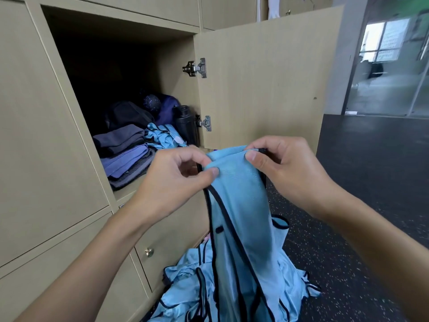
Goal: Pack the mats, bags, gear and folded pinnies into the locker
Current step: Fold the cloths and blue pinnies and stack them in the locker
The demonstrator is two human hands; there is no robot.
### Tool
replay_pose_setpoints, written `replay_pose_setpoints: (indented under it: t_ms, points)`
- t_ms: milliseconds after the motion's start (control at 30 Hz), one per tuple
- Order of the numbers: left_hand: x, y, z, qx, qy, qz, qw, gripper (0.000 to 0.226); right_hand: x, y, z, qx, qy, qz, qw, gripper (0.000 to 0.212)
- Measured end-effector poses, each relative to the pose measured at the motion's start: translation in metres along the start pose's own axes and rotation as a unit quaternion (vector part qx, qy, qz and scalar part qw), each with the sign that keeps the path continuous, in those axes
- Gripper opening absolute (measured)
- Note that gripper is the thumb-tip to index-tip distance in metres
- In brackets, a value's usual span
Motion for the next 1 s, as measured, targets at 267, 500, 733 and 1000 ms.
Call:
replay_pose_setpoints:
  t_ms: [267, 500, 733, 1000]
  points:
    - [0.001, -0.01, 0.017, 0.027, -0.116, -0.094, 0.988, 0.012, -0.011, 0.009, 0.004, -0.003, -0.003, -0.013, 1.0, 0.009]
    - [0.003, -0.015, 0.019, 0.041, -0.105, -0.118, 0.987, 0.014, -0.007, 0.012, 0.006, 0.01, -0.068, 0.098, 0.993, 0.022]
    - [0.015, -0.012, 0.009, -0.051, -0.038, -0.229, 0.971, 0.057, -0.002, 0.007, 0.004, 0.004, -0.099, 0.13, 0.987, 0.016]
    - [0.01, -0.011, 0.012, -0.042, -0.097, -0.241, 0.965, 0.039, 0.005, 0.0, -0.005, 0.075, 0.024, 0.126, 0.989, 0.069]
Point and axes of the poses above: each hand's wrist, its own z-axis towards the middle knuckle, its own x-axis out of the palm, y = z × x, the point moved 2 cm from there along z, towards the middle knuckle, and after that the axes turned 4 degrees about y, right-handed, at the moved point
